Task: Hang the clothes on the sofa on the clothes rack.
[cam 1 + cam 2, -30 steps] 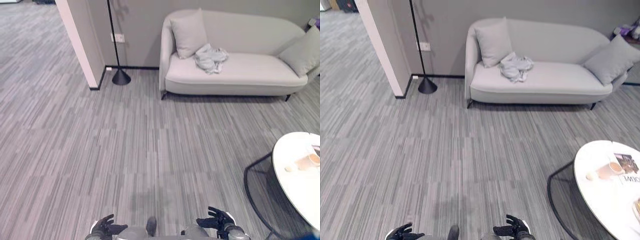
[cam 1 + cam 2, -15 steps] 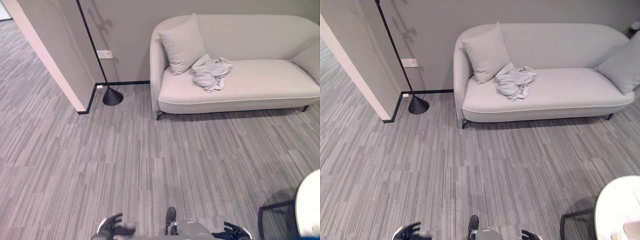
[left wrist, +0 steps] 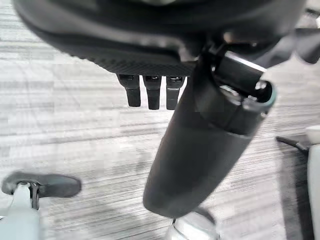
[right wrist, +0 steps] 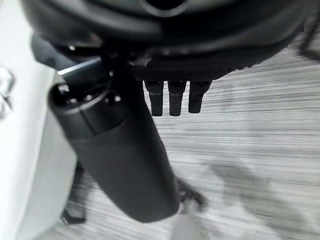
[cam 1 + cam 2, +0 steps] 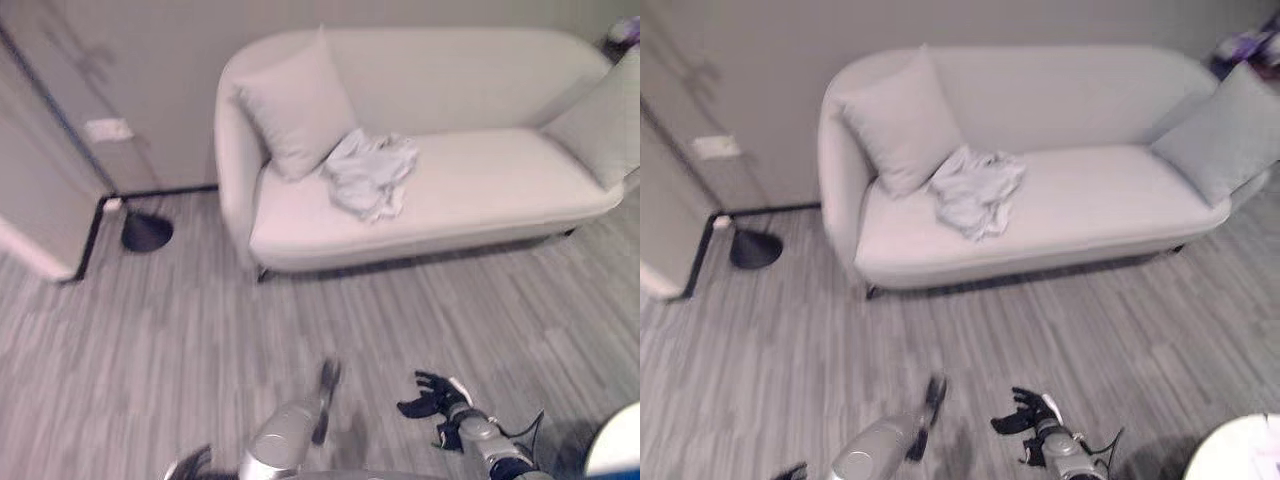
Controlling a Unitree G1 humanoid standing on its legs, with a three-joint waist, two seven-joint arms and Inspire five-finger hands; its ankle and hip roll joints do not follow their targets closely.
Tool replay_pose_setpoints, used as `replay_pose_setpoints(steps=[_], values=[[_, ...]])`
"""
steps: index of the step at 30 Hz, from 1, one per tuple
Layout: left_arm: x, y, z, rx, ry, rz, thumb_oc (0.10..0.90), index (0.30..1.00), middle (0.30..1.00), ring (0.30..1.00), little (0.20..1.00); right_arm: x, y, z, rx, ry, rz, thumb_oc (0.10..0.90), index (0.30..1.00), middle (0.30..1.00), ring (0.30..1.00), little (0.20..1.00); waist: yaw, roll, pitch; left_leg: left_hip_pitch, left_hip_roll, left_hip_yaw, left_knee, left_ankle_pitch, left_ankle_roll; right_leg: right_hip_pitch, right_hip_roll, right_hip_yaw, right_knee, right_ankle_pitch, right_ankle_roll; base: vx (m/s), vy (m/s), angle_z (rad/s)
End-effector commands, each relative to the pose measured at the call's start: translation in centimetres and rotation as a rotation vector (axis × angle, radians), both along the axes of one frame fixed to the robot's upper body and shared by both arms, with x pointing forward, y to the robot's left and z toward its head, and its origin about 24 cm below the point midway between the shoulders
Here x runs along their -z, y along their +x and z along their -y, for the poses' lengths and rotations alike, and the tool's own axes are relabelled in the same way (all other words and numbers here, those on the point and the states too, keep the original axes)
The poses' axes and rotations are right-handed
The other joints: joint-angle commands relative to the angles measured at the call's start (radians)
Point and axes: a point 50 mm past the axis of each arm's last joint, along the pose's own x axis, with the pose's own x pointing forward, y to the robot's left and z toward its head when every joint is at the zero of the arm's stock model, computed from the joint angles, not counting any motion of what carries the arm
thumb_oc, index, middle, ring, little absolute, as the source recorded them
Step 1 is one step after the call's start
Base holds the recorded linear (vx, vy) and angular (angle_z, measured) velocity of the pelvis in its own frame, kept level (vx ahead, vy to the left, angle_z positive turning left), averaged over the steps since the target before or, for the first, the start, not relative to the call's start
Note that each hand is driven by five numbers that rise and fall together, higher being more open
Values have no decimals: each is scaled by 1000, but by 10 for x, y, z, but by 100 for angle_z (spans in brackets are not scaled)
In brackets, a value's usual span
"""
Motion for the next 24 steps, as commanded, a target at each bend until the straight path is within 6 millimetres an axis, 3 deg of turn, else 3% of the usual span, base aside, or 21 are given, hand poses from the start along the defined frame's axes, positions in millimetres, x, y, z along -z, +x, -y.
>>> replay_pose_setpoints(steps=[1, 2, 3, 4, 5, 6, 7, 8, 9, 10, 11, 12, 13, 15, 16, 17, 18, 20, 21, 22, 24], values=[[-13, 59, -15, 64, 47, 163, 800, 900, 900, 900, 900, -19, 27, 11, -32, -46, 131, 800, 900, 900, 900, 900, -53, -1, 26, 117, 21, -139, -93, -62, -19, -231, -162, 19, 166, 487, 43, 526, 211, -12], [-14, 64, -15, 69, 48, 180, 800, 900, 900, 900, 900, -17, 22, 13, -27, -49, 116, 800, 900, 900, 900, 900, -93, 18, 37, 162, 34, -174, -93, -86, -15, -331, -185, -12, 226, 417, 17, 494, 39, 130], [-21, 80, -17, 64, 53, 247, 800, 900, 900, 900, 900, -14, 9, 21, 20, -45, 97, 800, 900, 900, 900, 900, -132, 28, 55, 210, 45, -222, -93, -118, -17, -399, -248, -83, 63, 308, -29, 497, 38, 147], [-21, 80, -17, 64, 52, 247, 800, 900, 900, 900, 900, -14, 8, 21, 20, -46, 97, 800, 900, 900, 900, 900, -135, 31, 54, 209, 47, -225, -93, -117, -18, -396, -246, -87, 57, 311, -30, 514, -115, 141], [-26, 92, -20, 56, 61, 298, 800, 900, 900, 900, 900, -15, 6, 27, 41, -45, 97, 800, 900, 900, 900, 900, -153, 27, 65, 227, 45, -255, -93, -138, -25, -421, -245, -110, -88, 303, -34, 529, -308, 85], [-38, 113, -25, 75, 87, 382, 800, 900, 900, 900, 900, -16, 0, 37, 85, -59, 95, 800, 900, 900, 900, 900, -189, 1, 79, 264, 27, -320, -93, -188, -41, -432, -202, -64, -457, 310, -11, 729, -386, 104], [-39, 112, -37, 100, 174, 316, 800, 900, 900, 900, 900, -17, -8, 57, 82, -156, 69, 800, 900, 900, 900, 900, -217, -12, 98, 294, 29, -339, -93, -223, -45, -437, -175, 14, -576, 363, 16, 544, -300, 102], [-39, 112, -37, 100, 174, 316, 800, 900, 900, 900, 900, -17, -8, 57, 82, -156, 70, 800, 900, 900, 900, 900, -218, -12, 99, 294, 28, -339, -93, -222, -45, -434, -176, 14, -582, 367, 16, 398, -168, 123], [-53, 135, -29, 145, 139, 450, 800, 900, 900, 900, 900, -11, -20, 55, 120, -107, 34, 800, 900, 900, 900, 900, -219, -42, 93, 300, 18, -388, -85, -250, -59, -375, -152, 150, -640, 331, 25, 200, -90, 143], [-52, 134, -29, 145, 139, 449, 800, 900, 900, 900, 900, -11, -21, 55, 120, -106, 34, 800, 900, 900, 900, 900, -217, -42, 92, 300, 19, -386, -84, -251, -59, -376, -151, 151, -637, 329, 25, 279, -177, 130], [-64, 152, -25, 120, 116, 546, 800, 900, 900, 900, 900, -16, -18, 59, 129, -107, 55, 800, 900, 900, 900, 900, -223, -47, 110, 280, 12, -405, -26, -278, -69, -376, -144, 181, -621, 344, 31, 256, -244, 101], [-83, 173, -16, 119, 84, 686, 800, 900, 900, 900, 900, -28, -8, 67, 139, -113, 135, 800, 900, 900, 900, 900, -237, -64, 125, 232, -4, -437, 93, -331, -78, -361, -170, 149, -638, 349, 14, 253, -240, 95], [-83, 172, -16, 119, 83, 685, 800, 900, 900, 900, 900, -28, -8, 67, 139, -113, 135, 800, 900, 900, 900, 900, -244, -63, 121, 222, -7, -443, 107, -337, -78, -362, -172, 142, -640, 350, 15, 172, -194, 129], [-101, 190, -6, 132, 50, 793, 800, 900, 900, 900, 900, -45, 6, 78, 146, -143, 218, 800, 900, 900, 900, 900, -251, -64, 166, 91, -55, -442, 299, -341, -101, -351, -198, 117, -648, 355, 7, -24, -53, 121], [-112, 199, -3, 138, 43, 855, 800, 900, 900, 900, 900, -61, 21, 85, 153, -155, 300, 800, 900, 900, 900, 900, -255, -70, 192, -6, -44, -372, 359, -344, -112, -340, -211, 100, -660, 346, -3, 7, 13, 73], [-117, 203, -3, 158, 53, 870, 800, 900, 900, 900, 900, -68, 26, 87, 147, -167, 332, 800, 900, 900, 900, 900, -259, -70, 190, -32, -12, -339, 308, -336, -117, -337, -217, 89, -665, 337, -5, 20, 20, 69], [-117, 203, -2, 158, 52, 869, 800, 900, 900, 900, 900, -68, 26, 88, 147, -167, 332, 800, 900, 900, 900, 900, -258, -71, 188, -29, -11, -338, 301, -334, -117, -338, -217, 90, -665, 337, -6, 119, 55, 39], [-129, 208, -1, 230, 78, 901, 800, 900, 900, 900, 900, -86, 37, 95, 132, -197, 413, 800, 900, 900, 900, 900, -249, -59, 174, -62, 79, -326, 122, -237, -127, -321, -220, 64, -665, 314, -8, 227, 127, 25], [-136, 210, 0, 301, 125, 913, 800, 900, 900, 900, 900, -98, 50, 98, 105, -242, 461, 800, 900, 900, 900, 900, -226, -28, 155, -28, 99, -396, -55, -200, -129, -315, -219, 64, -663, 282, -3, 321, 280, 11], [-136, 210, 4, 340, 124, 907, 800, 900, 900, 900, 900, -106, 55, 97, 88, -242, 500, 800, 900, 900, 900, 900, -238, -14, 140, -11, 107, -397, -74, -167, -140, -315, -224, 65, -662, 275, 4, 255, 242, -13], [-142, 212, 6, 354, 120, 932, 800, 900, 900, 900, 900, -117, 61, 100, 75, -263, 539, 800, 900, 900, 900, 900, -246, -2, 133, -2, 97, -389, -74, -156, -136, -319, -241, 73, -659, 276, 8, 168, 261, -35]])
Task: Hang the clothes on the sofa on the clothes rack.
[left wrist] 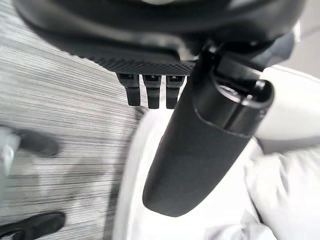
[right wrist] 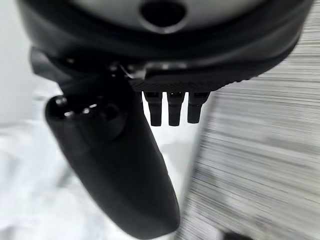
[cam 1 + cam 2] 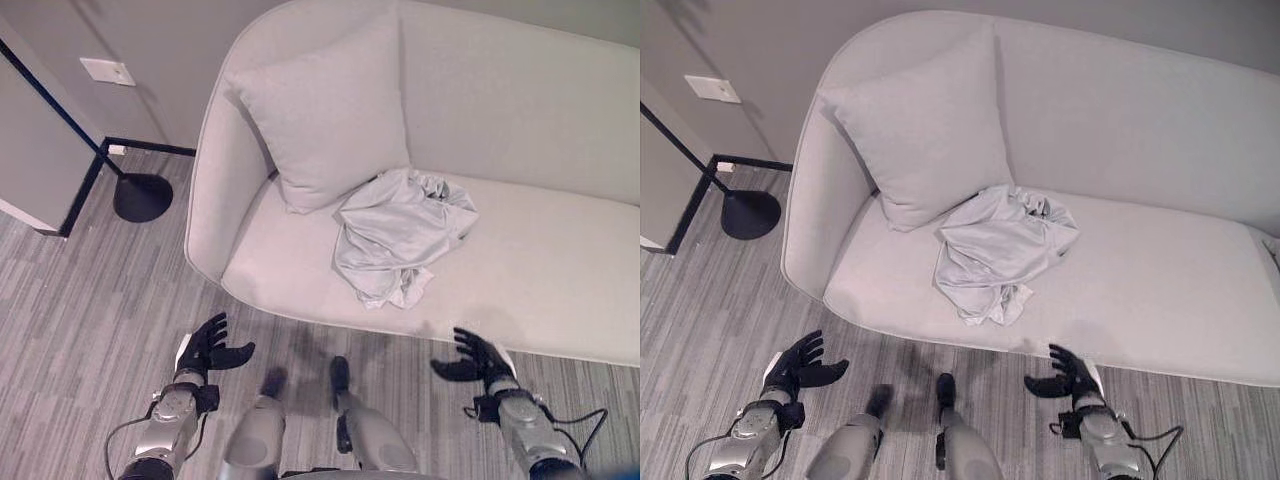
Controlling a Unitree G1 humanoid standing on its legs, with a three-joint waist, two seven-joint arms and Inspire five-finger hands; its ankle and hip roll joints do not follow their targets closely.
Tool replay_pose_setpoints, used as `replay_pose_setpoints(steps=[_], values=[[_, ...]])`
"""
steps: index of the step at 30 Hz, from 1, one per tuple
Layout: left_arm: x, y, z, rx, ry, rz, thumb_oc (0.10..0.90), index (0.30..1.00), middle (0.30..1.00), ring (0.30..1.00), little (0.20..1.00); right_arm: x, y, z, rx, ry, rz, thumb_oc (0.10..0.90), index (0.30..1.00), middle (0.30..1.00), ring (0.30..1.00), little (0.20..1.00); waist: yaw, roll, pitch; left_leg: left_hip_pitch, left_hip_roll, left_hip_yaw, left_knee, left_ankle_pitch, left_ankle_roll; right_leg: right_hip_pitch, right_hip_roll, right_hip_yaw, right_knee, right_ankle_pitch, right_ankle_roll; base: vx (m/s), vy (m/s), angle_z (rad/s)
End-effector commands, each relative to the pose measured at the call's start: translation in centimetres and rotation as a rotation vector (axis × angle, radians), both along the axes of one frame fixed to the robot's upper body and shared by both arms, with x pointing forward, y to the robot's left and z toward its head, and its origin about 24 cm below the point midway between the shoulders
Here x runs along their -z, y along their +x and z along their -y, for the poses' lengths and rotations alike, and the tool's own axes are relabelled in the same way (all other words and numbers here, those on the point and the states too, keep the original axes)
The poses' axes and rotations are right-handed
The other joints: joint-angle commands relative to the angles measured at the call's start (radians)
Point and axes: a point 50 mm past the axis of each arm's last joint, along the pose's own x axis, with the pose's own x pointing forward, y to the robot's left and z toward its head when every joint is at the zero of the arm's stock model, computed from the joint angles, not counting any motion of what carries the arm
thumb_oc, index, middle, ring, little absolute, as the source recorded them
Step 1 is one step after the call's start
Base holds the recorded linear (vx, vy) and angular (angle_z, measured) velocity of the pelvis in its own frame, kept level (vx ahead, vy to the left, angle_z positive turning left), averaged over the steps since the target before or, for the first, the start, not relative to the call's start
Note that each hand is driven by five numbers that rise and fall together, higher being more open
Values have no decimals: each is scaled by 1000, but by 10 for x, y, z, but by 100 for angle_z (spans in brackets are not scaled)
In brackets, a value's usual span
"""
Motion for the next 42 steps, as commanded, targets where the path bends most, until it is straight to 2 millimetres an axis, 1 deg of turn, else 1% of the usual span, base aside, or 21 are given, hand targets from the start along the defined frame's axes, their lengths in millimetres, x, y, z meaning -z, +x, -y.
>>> replay_pose_setpoints(steps=[1, 2, 4, 5, 9, 14, 18, 20, 21, 22, 23, 24, 25, 26, 28, 30, 31, 33, 34, 36, 42], values=[[-43, 22, -4, 91, 98, 205, 800, 900, 900, 900, 900, -37, 6, 20, -43, -134, 138, 800, 900, 900, 900, 900, -6, 49, -93, -3, -8, 11, -101, 159, 18, 66, -77, 9, 15, -73, 105, 286, 536, -45], [-54, 25, -1, 152, 98, 252, 800, 900, 900, 900, 900, -62, 27, 20, -50, -163, 247, 800, 900, 900, 900, 900, 1, 60, -99, 31, -21, 49, -108, 150, 37, 48, -103, 16, 58, -72, 116, 231, 477, -63], [-59, 27, 0, 168, 100, 267, 800, 900, 900, 900, 900, -69, 34, 16, -68, -172, 277, 800, 900, 900, 900, 900, 12, 62, -93, 51, -19, 73, -108, 140, 41, 25, -101, 33, 106, -74, 118, 118, 270, -95], [-69, 32, 2, 212, 133, 300, 800, 900, 900, 900, 900, -92, 51, 15, -108, -236, 348, 800, 900, 900, 900, 900, 17, 65, -78, 98, -12, 104, -108, 113, 53, -4, -102, 34, 189, -58, 121, 54, 130, -95], [-77, 42, 11, 263, 164, 331, 800, 900, 900, 900, 900, -119, 66, 13, -126, -283, 441, 800, 900, 900, 900, 900, 22, 58, -56, 144, -9, 133, -108, 87, 64, -41, -100, 21, 268, -27, 129, 84, 81, -82], [-101, 66, 32, 328, 168, 441, 800, 900, 900, 900, 900, -167, 77, 31, -65, -381, 589, 800, 900, 900, 900, 900, -10, 38, -28, 206, 0, 126, -108, 13, 52, -151, -77, 2, 44, 51, 160, 205, -108, -24], [-109, 80, 48, 358, 152, 477, 800, 900, 900, 900, 900, -171, 71, 42, -30, -423, 584, 800, 900, 900, 900, 900, -50, 42, -17, 262, 28, 69, -108, -26, 35, -210, -44, 46, 5, 72, 189, 294, -186, 21], [-115, 85, 57, 386, 130, 503, 800, 900, 900, 900, 900, -171, 63, 52, -13, -447, 565, 800, 900, 900, 900, 900, -58, 26, -29, 280, 31, 19, -108, -43, 22, -182, -56, 62, 5, 76, 176, 412, -350, 86], [-116, 85, 58, 389, 126, 509, 800, 900, 900, 900, 900, -172, 61, 53, -16, -431, 580, 800, 900, 900, 900, 900, -72, 22, -41, 302, 67, 8, -108, -57, 12, -168, -53, 59, 9, 91, 170, 456, -429, 132], [-116, 83, 59, 392, 121, 511, 800, 900, 900, 900, 900, -174, 60, 54, -22, -435, 584, 800, 900, 900, 900, 900, -79, 25, -47, 316, 104, 4, -108, -51, 3, -156, -42, 53, 33, 83, 160, 502, -548, 124], [-125, 87, 64, 418, 126, 548, 800, 900, 900, 900, 900, -186, 63, 53, -52, -455, 614, 800, 900, 900, 900, 900, -82, 34, -28, 246, 127, 21, 58, -43, -17, -127, -32, 30, 84, 44, 132, 307, -367, 114], [-126, 88, 64, 417, 127, 549, 800, 900, 900, 900, 900, -187, 64, 53, -51, -455, 616, 800, 900, 900, 900, 900, -88, 29, -30, 231, 117, 15, 71, -43, -17, -134, -40, 28, 85, 47, 134, 137, -407, 65], [-140, 94, 67, 420, 134, 605, 800, 900, 900, 900, 900, -200, 70, 45, -89, -447, 674, 800, 900, 900, 900, 900, -88, 20, 17, 73, 72, 40, 273, 4, -13, -114, -57, -12, 98, 10, 97, -19, -220, 54], [-148, 98, 67, 423, 148, 632, 800, 900, 900, 900, 900, -206, 73, 42, -106, -446, 692, 800, 900, 900, 900, 900, -84, 16, 31, 11, 43, 55, 285, 10, -5, -107, -64, -29, 95, -4, 91, 29, -249, 62], [-153, 100, 64, 404, 161, 651, 800, 900, 900, 900, 900, -211, 76, 39, -120, -456, 706, 800, 900, 900, 900, 900, -75, 15, 41, -39, 4, 51, 251, 0, -3, -101, -65, -33, 93, -11, 88, 58, -56, 38], [-159, 103, 63, 406, 192, 670, 800, 900, 900, 900, 900, -222, 82, 35, -151, -485, 728, 800, 900, 900, 900, 900, -51, 24, 48, -97, -24, 26, 137, 76, -8, -90, -46, -27, 85, -12, 84, 137, 1, 2], [-167, 107, 59, 397, 232, 695, 800, 900, 900, 900, 900, -231, 90, 33, -148, -522, 740, 800, 900, 900, 900, 900, -15, 41, 48, -145, -39, -13, -22, 136, -14, -89, -24, -21, 70, -25, 85, 142, 14, -7], [-168, 105, 54, 377, 250, 702, 800, 900, 900, 900, 900, -233, 97, 26, -179, -527, 744, 800, 900, 900, 900, 900, -2, 52, 34, -118, -31, -45, -82, 151, -8, -99, -5, 7, 77, -31, 88, 129, 86, -59], [-166, 105, 56, 377, 239, 701, 800, 900, 900, 900, 900, -234, 101, 22, -182, -509, 748, 800, 900, 900, 900, 900, 1, 59, 34, -119, -34, -48, -65, 172, -8, -102, -1, 17, 79, -31, 92, 131, 253, -79], [-172, 106, 49, 366, 267, 717, 800, 900, 900, 900, 900, -234, 125, -9, -296, -482, 725, 800, 900, 900, 900, 900, 42, 32, 50, -130, -30, 25, -28, 168, 0, -145, -15, 68, 54, 12, 104, 72, 267, -76], [-187, 113, 40, 343, 367, 752, 800, 900, 900, 900, 900, -252, 141, -31, -361, -486, 763, 800, 900, 900, 900, 900, 73, 12, 64, -151, -14, 65, -54, 164, 9, -187, -28, 71, 5, 40, 114, 27, 63, -64]])
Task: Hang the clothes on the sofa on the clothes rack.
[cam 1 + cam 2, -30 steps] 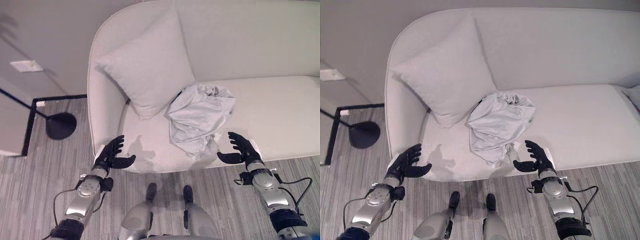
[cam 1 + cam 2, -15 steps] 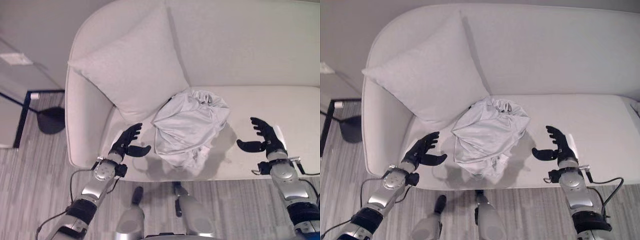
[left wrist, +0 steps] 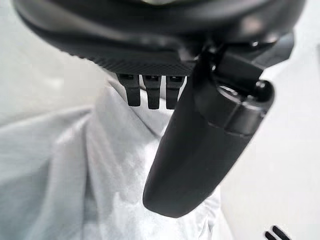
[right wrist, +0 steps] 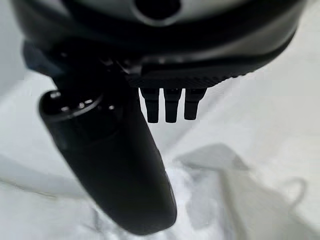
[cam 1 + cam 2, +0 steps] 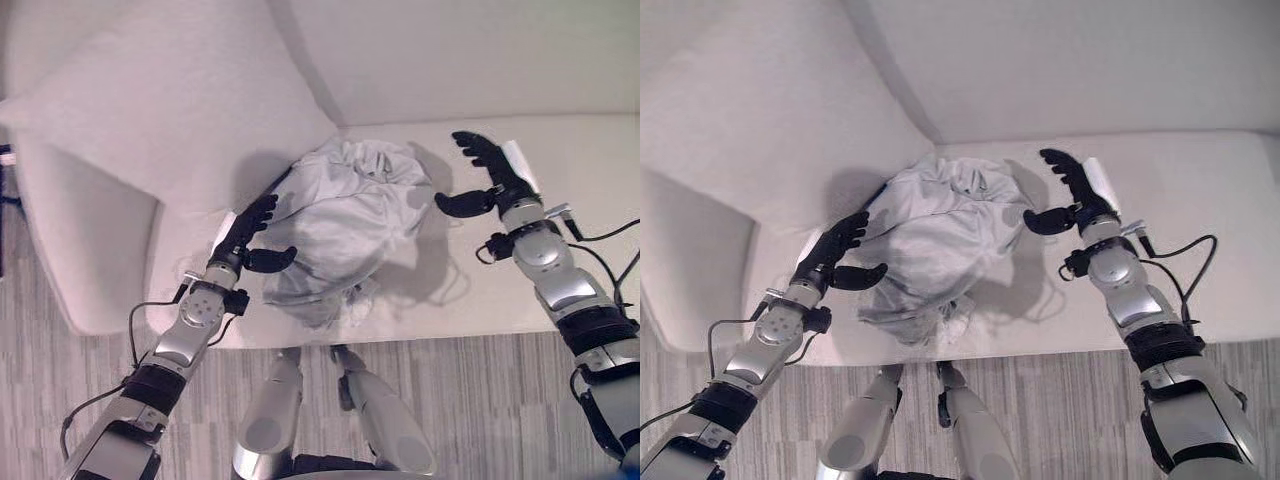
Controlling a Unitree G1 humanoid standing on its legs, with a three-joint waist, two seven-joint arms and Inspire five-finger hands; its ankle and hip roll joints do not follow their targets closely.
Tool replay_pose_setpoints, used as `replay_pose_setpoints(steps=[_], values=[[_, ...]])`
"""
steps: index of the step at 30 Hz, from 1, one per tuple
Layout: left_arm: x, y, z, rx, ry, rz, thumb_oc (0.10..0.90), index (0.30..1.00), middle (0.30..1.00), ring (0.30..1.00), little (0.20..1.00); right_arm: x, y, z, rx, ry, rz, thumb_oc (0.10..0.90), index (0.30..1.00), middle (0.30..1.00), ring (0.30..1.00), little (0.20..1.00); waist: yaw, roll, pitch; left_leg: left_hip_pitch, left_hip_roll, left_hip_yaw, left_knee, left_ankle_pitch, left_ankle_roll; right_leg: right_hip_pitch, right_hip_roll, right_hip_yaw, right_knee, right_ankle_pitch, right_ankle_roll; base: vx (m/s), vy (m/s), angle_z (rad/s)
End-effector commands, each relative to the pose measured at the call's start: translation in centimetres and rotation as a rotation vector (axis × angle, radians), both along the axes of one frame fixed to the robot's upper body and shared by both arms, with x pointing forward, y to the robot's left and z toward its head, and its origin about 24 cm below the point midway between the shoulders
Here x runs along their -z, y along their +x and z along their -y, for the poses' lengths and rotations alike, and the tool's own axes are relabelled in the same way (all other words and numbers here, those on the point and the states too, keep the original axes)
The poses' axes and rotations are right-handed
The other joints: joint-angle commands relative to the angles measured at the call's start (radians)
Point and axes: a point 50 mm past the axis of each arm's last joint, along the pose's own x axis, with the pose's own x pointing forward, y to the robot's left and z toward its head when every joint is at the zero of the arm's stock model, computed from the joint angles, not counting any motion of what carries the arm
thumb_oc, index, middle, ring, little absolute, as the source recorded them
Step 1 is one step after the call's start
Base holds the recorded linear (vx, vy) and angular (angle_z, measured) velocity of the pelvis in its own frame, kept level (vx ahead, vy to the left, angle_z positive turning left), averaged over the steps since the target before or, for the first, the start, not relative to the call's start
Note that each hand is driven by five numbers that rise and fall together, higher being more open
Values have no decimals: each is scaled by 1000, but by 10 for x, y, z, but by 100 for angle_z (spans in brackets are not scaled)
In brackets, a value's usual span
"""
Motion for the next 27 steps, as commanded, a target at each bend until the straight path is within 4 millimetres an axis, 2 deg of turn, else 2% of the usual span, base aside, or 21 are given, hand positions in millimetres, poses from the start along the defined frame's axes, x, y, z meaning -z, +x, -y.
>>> replay_pose_setpoints(steps=[1, 5, 7, 10, 12, 15, 20, 24, 25, 27], values=[[-49, 4, -7, -1, 69, 248, 800, 900, 900, 900, 900, -51, 6, 3, -11, 4, 183, 800, 900, 900, 900, 900, 37, -46, -69, -68, -12, 10, 12, -51, 42, -46, -216, 14, -94, 112, 161, 0, 0, 0], [-62, 6, -11, -29, 95, 304, 800, 900, 900, 900, 900, -64, 10, -2, -12, -20, 223, 800, 900, 900, 900, 900, 44, -46, -53, -83, -13, -1, 7, -46, 42, -63, -220, 5, -94, 110, 164, -8, 9, 1], [-72, 3, -13, -43, 76, 353, 800, 900, 900, 900, 900, -73, 12, 3, 25, -15, 250, 800, 900, 900, 900, 900, 55, -44, -44, -88, -15, -12, -3, -42, 42, -72, -224, -7, -94, 109, 165, 0, 3, 16], [-75, -2, -17, -59, 62, 373, 800, 900, 900, 900, 900, -71, 13, 4, 33, -25, 236, 800, 900, 900, 900, 900, 65, -40, -38, -85, -16, -17, -9, -39, 40, -72, -225, -15, -94, 106, 166, 20, -7, 10], [-87, -15, -30, -92, 43, 442, 800, 900, 900, 900, 900, -66, 13, 7, 43, -44, 212, 800, 900, 900, 900, 900, 93, -25, -27, -80, -20, -36, -19, -35, 38, -67, -230, -31, -94, 99, 166, 30, -28, 28], [-90, -27, -41, -128, 48, 468, 800, 900, 900, 900, 900, -60, 12, 11, 54, -63, 189, 800, 900, 900, 900, 900, 106, -13, -18, -79, -24, -48, -23, -30, 34, -62, -235, -44, -94, 96, 165, 16, -35, 21], [-69, -66, -61, -185, 4, 416, 800, 900, 900, 900, 900, -37, 2, 20, 72, -99, 128, 800, 900, 900, 900, 900, 142, 20, -15, -72, -36, -83, -27, -29, 32, -42, -247, -79, -94, 83, 162, 35, -42, 24], [-48, -80, -57, -158, -72, 326, 800, 900, 900, 900, 900, -28, 1, 28, 101, -137, 76, 800, 900, 900, 900, 900, 163, 35, -14, -73, -41, -99, -27, -27, 30, -38, -254, -96, -94, 80, 162, 16, -29, 20], [-36, -83, -53, -146, -124, 267, 800, 900, 900, 900, 900, -25, 2, 32, 116, -153, 49, 800, 900, 900, 900, 900, 174, 42, -8, -79, -43, -108, -26, -24, 29, -41, -259, -105, -94, 81, 161, 10, -57, 18], [-30, -85, -48, -115, -135, 235, 800, 900, 900, 900, 900, -25, 5, 39, 149, -152, 29, 800, 900, 900, 900, 900, 186, 52, 1, -86, -46, -115, -24, -19, 27, -44, -263, -113, -94, 81, 160, 4, -52, 13]])
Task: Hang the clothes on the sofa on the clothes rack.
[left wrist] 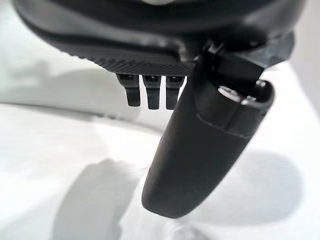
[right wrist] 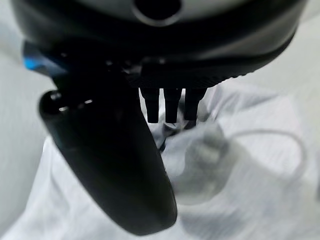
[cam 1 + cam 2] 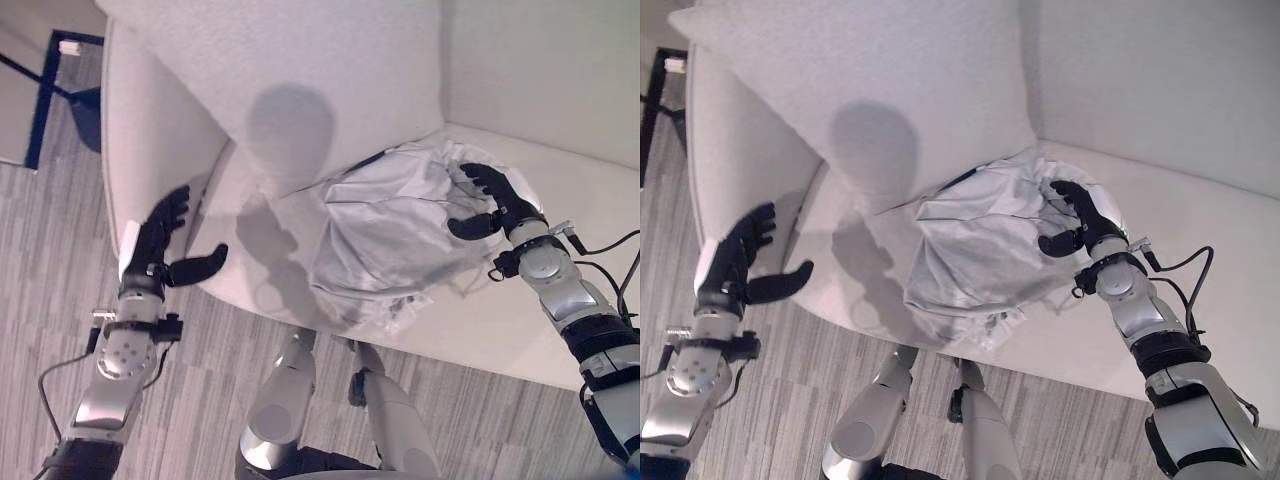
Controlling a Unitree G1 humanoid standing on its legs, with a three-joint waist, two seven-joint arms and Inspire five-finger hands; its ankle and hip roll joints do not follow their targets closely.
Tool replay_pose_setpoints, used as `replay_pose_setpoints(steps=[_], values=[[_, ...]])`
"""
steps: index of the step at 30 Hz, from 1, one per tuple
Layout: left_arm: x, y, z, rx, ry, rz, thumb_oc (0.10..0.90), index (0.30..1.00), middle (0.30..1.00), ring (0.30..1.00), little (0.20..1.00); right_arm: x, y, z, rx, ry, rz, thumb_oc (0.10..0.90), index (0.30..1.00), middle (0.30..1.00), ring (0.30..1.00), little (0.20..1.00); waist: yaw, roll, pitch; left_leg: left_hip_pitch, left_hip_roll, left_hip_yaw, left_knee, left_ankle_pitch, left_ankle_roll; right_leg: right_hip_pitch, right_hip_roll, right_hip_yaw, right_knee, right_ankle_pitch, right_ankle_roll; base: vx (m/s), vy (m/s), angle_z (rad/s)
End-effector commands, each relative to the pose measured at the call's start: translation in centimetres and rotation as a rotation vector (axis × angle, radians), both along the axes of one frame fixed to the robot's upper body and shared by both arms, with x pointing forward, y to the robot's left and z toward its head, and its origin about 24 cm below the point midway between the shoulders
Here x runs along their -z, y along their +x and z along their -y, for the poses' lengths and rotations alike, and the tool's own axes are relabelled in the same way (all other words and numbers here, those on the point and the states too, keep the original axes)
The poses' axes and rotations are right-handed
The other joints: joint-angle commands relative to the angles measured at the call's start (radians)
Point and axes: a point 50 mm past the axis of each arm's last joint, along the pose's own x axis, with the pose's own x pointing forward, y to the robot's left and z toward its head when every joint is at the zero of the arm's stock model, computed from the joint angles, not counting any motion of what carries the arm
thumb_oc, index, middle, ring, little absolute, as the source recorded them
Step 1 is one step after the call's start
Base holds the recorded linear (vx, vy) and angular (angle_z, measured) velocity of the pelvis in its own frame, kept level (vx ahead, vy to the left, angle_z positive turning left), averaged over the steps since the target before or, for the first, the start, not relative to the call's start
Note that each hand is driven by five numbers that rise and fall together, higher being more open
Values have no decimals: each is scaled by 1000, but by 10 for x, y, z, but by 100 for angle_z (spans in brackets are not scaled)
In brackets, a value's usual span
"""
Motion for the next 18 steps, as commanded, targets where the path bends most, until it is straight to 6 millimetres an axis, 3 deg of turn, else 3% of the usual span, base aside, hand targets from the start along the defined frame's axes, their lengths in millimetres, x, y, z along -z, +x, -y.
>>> replay_pose_setpoints(steps=[1, 6, 7, 8, 15, 18], values=[[-34, 5, 21, 137, -36, 175, 800, 900, 900, 900, 900, -47, 11, 8, 14, -88, 120, 800, 900, 900, 900, 900, -5, 10, -10, 4, -8, 0, -6, -38, 37, 6, -164, 43, 4, 39, 93, 2, -45, 16], [-29, 6, 41, 241, -46, 141, 800, 900, 900, 900, 900, -32, 11, 17, 51, -121, 40, 800, 900, 900, 900, 900, -4, 33, 1, -18, -15, -17, -9, -31, 34, -2, -174, 20, 4, 37, 91, 2, -41, 18], [-27, 7, 44, 250, -53, 133, 800, 900, 900, 900, 900, -21, 10, 21, 74, -139, -11, 568, 552, 552, 552, 552, -4, 42, 1, -29, -17, -24, -8, -28, 33, -10, -176, 15, 5, 34, 89, 4, -35, 5], [-25, 8, 46, 254, -56, 127, 800, 900, 900, 900, 900, -16, 9, 24, 91, -154, -32, 400, 300, 300, 300, 300, -6, 46, 1, -35, -18, -27, -8, -26, 32, -15, -176, 13, 6, 32, 89, 0, 0, 0], [-32, 14, 44, 221, -31, 162, 800, 900, 900, 900, 900, 0, -2, 25, 124, -81, -2, 400, 300, 300, 300, 300, -35, 53, 1, -29, -21, -30, -14, -24, 35, -9, -178, 8, 11, 23, 89, 5, 5, 5], [-53, 21, 42, 209, 26, 241, 800, 900, 900, 900, 900, -1, -20, 28, 137, 2, 111, 400, 300, 300, 300, 300, -75, 38, 0, 10, -16, -20, -16, -44, 41, 24, -172, 14, 10, 10, 88, 14, -15, 3]])
